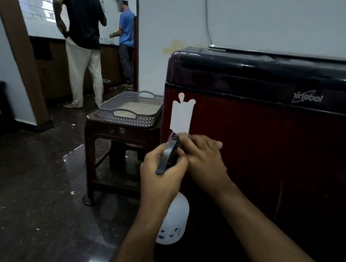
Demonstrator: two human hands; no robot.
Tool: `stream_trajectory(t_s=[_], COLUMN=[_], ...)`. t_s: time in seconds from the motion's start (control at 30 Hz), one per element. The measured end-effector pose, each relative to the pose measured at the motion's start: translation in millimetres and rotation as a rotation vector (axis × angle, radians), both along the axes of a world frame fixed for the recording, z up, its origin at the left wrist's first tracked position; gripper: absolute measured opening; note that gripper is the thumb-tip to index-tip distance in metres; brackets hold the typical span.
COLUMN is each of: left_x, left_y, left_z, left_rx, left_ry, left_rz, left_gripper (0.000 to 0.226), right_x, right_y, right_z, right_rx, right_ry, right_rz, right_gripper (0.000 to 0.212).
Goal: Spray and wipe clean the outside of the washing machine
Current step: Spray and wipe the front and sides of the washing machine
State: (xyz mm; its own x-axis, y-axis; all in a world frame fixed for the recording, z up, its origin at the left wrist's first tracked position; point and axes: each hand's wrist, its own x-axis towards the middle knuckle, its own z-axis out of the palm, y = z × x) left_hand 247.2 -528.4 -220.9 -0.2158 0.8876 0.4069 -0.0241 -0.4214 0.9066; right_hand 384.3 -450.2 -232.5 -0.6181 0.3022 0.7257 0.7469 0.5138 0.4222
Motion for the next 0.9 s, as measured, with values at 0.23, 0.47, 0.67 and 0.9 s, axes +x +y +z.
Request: stream_trajectory(t_s=[0.23,0.47,0.67,0.9], left_x=[62,146,182,229], left_y=[-1,-16,-33,-51], left_z=[-12,1,5,-7], left_rx=[-0.064,-0.033,-0.034,-0.075], left_ry=[0.07,0.021,0.099,0.202], left_rz=[-0.157,-0.319,-0.428,-0.402], left_gripper=[0.014,0.013,0.016,0.023], right_x=[95,154,193,229], right_y=[-63,-98,-136,-162], right_z=[-48,-30,-47,-52], right_rx=[-0.056,0.017,0.002,0.043], right_ry=[0.105,0.337,0.724,1.184], right_rz=[-0.25,-0.397,-0.447,-0.381], right_gripper=[0.046,0.028,0.038,0.033])
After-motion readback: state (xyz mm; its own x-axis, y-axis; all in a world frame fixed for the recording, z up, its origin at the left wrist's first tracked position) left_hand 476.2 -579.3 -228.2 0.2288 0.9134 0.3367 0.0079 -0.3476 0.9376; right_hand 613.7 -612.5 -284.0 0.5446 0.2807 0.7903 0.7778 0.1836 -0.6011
